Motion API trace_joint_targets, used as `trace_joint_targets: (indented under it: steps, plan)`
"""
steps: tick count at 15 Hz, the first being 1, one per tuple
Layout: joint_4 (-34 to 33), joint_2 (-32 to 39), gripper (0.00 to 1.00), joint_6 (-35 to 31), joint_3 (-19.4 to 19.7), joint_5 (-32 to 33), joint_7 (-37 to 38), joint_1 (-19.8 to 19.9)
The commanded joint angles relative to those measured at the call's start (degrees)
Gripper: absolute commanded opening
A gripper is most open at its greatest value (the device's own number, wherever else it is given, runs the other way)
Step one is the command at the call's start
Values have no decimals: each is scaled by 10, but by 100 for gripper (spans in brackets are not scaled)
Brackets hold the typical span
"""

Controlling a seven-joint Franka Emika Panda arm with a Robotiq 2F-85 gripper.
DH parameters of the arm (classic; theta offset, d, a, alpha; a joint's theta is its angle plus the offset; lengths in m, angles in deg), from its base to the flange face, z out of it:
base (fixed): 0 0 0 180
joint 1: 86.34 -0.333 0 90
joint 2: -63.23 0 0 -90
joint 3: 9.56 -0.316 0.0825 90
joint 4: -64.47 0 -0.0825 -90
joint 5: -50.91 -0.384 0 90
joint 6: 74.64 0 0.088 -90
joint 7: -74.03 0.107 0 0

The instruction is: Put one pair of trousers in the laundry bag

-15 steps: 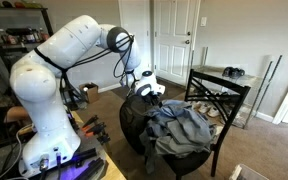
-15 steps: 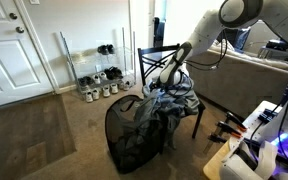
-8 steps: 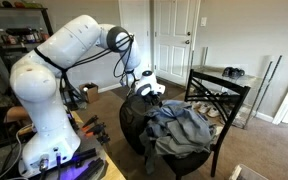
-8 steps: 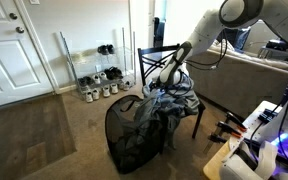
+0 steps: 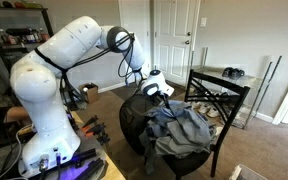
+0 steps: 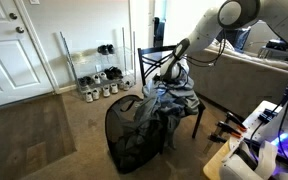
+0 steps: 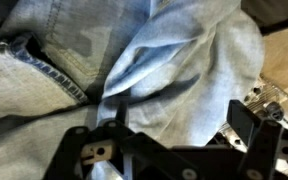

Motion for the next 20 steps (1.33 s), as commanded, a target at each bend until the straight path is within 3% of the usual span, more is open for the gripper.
trace_joint_targets:
  steps: [1,6,13,16,17,20]
  plan:
    - [-22,0,100,37,30,-53,69,-15]
    - [-107,38,100,122,49,-91,167,-14]
    - [-193,105,100,174,67,-70,287,-17]
    - [-207,121,75,173,72,-61,305,-22]
    - [-210,124,60,170,71,-58,305,-22]
    - [-209,125,39,157,75,-56,308,-32]
